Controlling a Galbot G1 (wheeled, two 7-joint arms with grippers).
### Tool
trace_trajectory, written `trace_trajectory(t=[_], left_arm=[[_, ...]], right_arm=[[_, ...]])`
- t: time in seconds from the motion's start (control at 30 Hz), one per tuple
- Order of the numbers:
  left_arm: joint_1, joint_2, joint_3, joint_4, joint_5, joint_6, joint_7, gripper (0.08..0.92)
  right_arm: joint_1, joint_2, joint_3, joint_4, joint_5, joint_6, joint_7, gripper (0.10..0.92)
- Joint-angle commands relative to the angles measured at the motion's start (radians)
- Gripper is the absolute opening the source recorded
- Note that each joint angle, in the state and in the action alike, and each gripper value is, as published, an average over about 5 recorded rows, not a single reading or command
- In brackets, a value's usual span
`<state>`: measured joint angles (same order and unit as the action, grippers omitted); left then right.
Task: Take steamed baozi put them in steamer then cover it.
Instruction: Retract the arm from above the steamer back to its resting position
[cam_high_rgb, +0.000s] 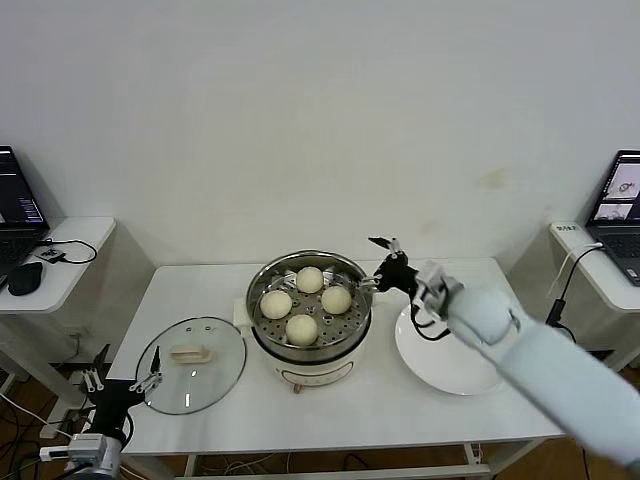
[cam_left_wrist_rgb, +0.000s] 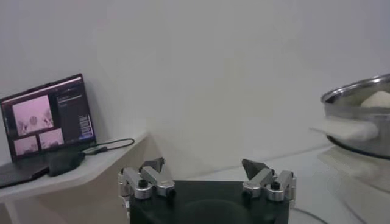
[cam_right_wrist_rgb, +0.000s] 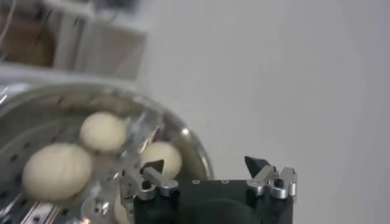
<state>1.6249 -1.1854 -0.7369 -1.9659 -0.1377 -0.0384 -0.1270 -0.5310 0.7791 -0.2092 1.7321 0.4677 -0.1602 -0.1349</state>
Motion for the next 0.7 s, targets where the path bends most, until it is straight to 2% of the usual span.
trace_trajectory(t=[0.03,0.17,0.4,0.7], left_arm=[[-0.036,-0.031,-0.007,0.114,0.504,-0.170,-0.084,0.823],[-0.070,-0.008,-0.027,0.201,0.796,-0.216,-0.124,0.823],[-0.135,0.070,-0.036,0.313,1.271,-0.214,-0.104,0.823],[-0.201,0.134,0.061,0.372,1.365,-0.189,-0.002,0.823]], right_arm=[[-0.777,0.351,0.828,0.078,-0.228,0.410,0.008,0.823],[-0.871,0.463,0.966,0.126,-0.226,0.428,-0.013,0.823],[-0.989,0.529,1.088,0.191,-0.255,0.445,-0.019,0.823],[-1.040,0.571,1.162,0.188,-0.247,0.481,-0.013,0.823]])
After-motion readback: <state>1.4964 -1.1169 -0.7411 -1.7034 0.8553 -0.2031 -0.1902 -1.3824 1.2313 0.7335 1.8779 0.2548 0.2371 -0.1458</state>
